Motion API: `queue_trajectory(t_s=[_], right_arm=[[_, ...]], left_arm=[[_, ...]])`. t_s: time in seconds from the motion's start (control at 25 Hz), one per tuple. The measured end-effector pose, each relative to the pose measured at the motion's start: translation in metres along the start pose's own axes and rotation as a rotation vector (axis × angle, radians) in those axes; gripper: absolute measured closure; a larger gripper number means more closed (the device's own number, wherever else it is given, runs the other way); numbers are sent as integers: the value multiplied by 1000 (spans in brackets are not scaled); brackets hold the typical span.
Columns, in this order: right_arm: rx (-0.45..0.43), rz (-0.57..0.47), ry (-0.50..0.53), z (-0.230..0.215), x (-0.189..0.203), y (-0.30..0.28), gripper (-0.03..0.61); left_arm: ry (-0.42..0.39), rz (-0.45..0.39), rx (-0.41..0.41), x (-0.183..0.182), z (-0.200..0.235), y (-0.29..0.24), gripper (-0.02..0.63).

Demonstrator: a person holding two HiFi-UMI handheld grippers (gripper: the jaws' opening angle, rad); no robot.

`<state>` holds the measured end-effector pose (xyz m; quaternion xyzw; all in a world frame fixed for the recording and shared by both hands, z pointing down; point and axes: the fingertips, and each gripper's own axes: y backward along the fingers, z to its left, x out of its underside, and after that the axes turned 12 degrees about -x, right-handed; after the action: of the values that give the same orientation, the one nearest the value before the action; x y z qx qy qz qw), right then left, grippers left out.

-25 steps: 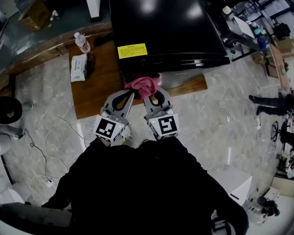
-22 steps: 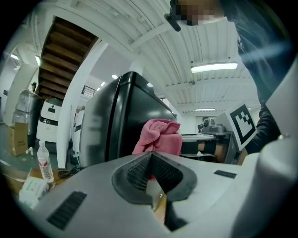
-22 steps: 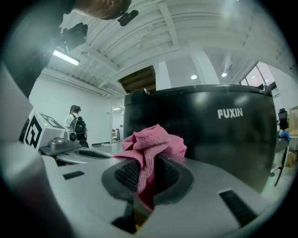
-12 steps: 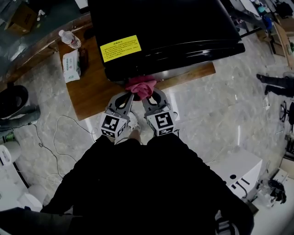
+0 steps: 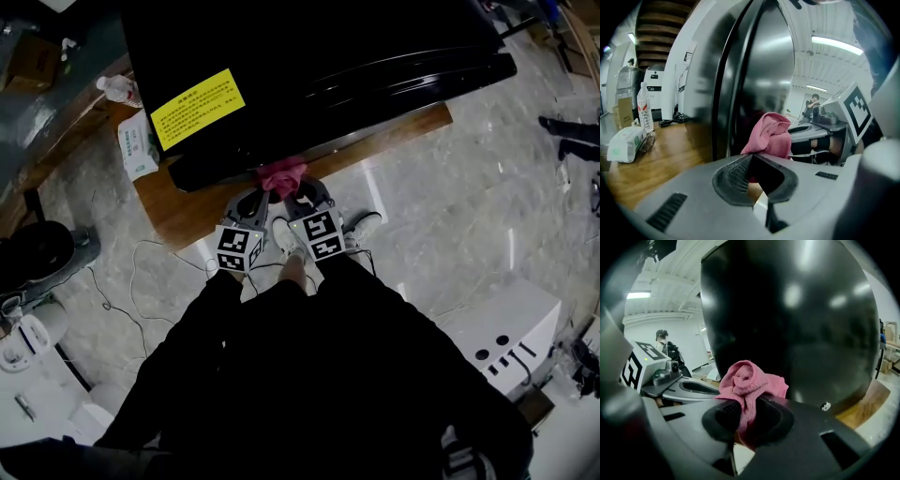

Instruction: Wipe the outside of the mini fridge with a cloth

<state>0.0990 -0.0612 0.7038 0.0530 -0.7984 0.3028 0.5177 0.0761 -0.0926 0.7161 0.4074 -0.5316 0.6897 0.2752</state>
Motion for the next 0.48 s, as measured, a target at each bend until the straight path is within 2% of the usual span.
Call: queue_trajectory(t_s=[0.28,0.36,0.48], right_arm=[[-6,109,-79,-12,43,-25,523],[-21,135,-95,-15,51,-28,523],[-81,133,-65,-8,44,-15,523]], left_arm=[[13,75,-19,30,3,-11,609],[9,80,-11,29,0,-3,609],[0,67,19,19,-8,19,609]])
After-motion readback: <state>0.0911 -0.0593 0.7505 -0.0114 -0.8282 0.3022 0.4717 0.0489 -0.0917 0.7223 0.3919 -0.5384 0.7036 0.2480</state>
